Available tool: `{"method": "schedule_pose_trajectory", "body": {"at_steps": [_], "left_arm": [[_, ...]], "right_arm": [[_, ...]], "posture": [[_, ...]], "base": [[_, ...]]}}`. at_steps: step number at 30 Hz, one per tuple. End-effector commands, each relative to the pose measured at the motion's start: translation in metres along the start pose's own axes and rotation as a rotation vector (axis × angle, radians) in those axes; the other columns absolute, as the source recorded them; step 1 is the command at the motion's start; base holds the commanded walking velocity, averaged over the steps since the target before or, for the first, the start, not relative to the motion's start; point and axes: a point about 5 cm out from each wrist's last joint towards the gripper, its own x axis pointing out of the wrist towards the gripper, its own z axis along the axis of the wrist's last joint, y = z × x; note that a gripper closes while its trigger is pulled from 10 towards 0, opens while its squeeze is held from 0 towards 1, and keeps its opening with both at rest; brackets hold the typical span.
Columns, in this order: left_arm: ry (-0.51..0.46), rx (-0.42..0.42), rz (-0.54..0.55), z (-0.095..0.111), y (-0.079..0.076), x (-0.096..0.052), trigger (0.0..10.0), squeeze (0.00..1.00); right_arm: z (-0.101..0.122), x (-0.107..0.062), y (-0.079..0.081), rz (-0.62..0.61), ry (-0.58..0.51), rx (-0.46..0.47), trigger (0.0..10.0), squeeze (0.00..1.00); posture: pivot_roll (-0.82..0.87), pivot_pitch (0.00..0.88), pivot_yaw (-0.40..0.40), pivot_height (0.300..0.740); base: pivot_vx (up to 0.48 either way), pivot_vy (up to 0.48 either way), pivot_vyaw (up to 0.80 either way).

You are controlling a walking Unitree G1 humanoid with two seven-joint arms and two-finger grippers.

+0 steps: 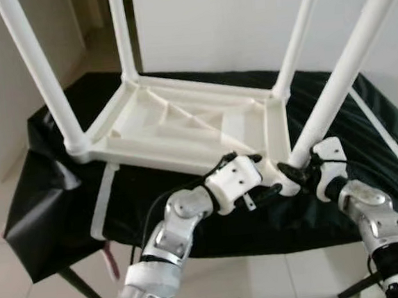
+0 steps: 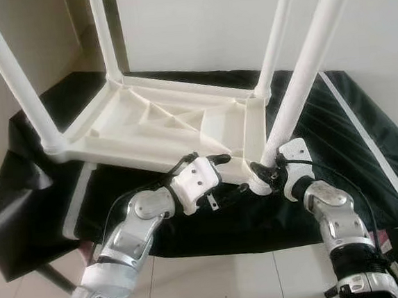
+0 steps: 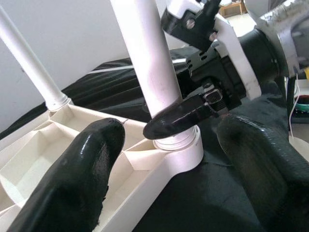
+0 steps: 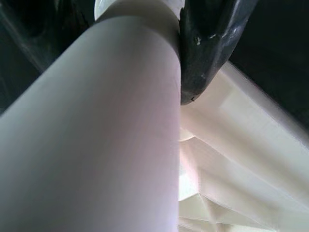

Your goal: Building children table

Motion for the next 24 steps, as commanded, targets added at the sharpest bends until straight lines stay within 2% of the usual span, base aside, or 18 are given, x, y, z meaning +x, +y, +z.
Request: {"method": "schedule_pose_trajectory", "body": {"at_steps": [1,4,8,11,14,15,16,17,22,23,24], "left_arm": [[0.008,-0.012,0.125,-0.001,0.002,0.000,10.0,0.00],[0.009,-0.013,0.125,-0.001,0.002,0.000,10.0,0.00],[0.013,-0.014,0.123,-0.002,0.002,-0.002,10.0,0.00],[0.014,-0.014,0.124,-0.002,0.003,-0.002,10.0,0.00],[0.004,-0.019,0.131,0.000,0.006,-0.001,10.0,0.00],[0.004,-0.019,0.131,0.000,0.006,-0.001,10.0,0.00],[0.002,-0.019,0.132,0.001,0.006,-0.002,10.0,0.00],[0.003,-0.018,0.131,0.001,0.006,-0.002,10.0,0.00],[0.005,-0.017,0.129,0.000,0.006,-0.002,10.0,0.00],[0.005,-0.017,0.128,0.000,0.005,-0.002,10.0,0.00],[0.005,-0.017,0.128,0.000,0.006,-0.002,10.0,0.00]], "right_arm": [[-0.022,-0.006,0.000,-0.153,0.110,0.032,10.0,0.00],[-0.022,-0.006,0.004,-0.185,0.109,0.051,10.0,0.00],[-0.019,-0.001,0.023,-0.282,0.090,0.115,10.0,0.00],[-0.017,0.000,0.027,-0.320,0.081,0.144,10.0,0.00],[-0.015,-0.002,0.034,-0.531,0.068,0.242,10.0,0.00],[-0.015,-0.002,0.034,-0.531,0.068,0.242,10.0,0.00],[-0.015,-0.003,0.035,-0.587,0.069,0.259,10.0,0.00],[-0.015,-0.002,0.040,-0.680,0.064,0.312,10.0,0.00],[-0.014,-0.002,0.044,-0.737,0.063,0.348,10.0,0.00],[-0.012,0.000,0.050,-0.780,0.055,0.383,10.0,0.00],[-0.007,0.003,0.054,-0.764,0.033,0.394,10.0,0.00]], "posture": [[-0.05,0.000,-0.055,0.740],[-0.05,0.000,-0.055,0.740],[-0.05,0.002,-0.051,0.740],[-0.05,0.003,-0.050,0.740],[-0.04,0.002,-0.048,0.740],[-0.04,0.002,-0.048,0.740],[-0.04,0.001,-0.043,0.740],[-0.04,0.001,-0.040,0.740],[-0.04,0.001,-0.040,0.740],[-0.04,0.001,-0.039,0.740],[-0.04,0.001,-0.038,0.740]], "base": [[0.000,0.000,0.00],[0.000,0.000,0.00],[0.000,0.000,0.00],[0.000,0.000,0.00],[0.000,0.000,0.00],[0.000,0.000,0.00],[0.000,0.000,0.00],[0.000,0.000,0.00],[0.000,0.000,0.00],[0.000,0.000,0.00],[0.000,0.000,0.00]]}}
